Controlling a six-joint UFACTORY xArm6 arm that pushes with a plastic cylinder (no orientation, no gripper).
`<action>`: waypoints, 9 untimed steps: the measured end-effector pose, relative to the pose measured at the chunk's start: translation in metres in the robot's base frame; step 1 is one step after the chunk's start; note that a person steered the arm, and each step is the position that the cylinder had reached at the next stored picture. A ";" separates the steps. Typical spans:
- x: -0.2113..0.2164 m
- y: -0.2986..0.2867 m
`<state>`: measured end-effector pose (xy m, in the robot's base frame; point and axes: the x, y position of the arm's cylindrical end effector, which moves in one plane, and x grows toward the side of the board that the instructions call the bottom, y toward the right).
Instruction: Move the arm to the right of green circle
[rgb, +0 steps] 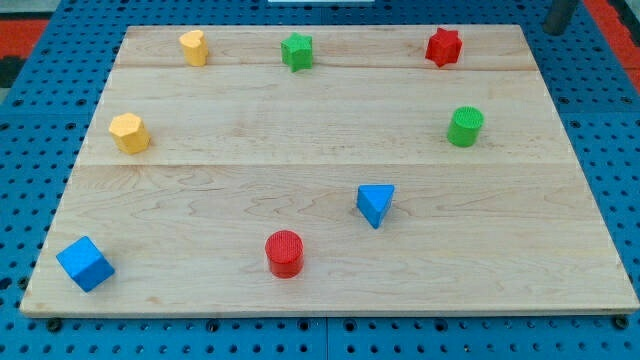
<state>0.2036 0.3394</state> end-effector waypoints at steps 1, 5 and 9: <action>0.000 0.000; 0.141 -0.188; 0.189 -0.285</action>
<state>0.3923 0.0540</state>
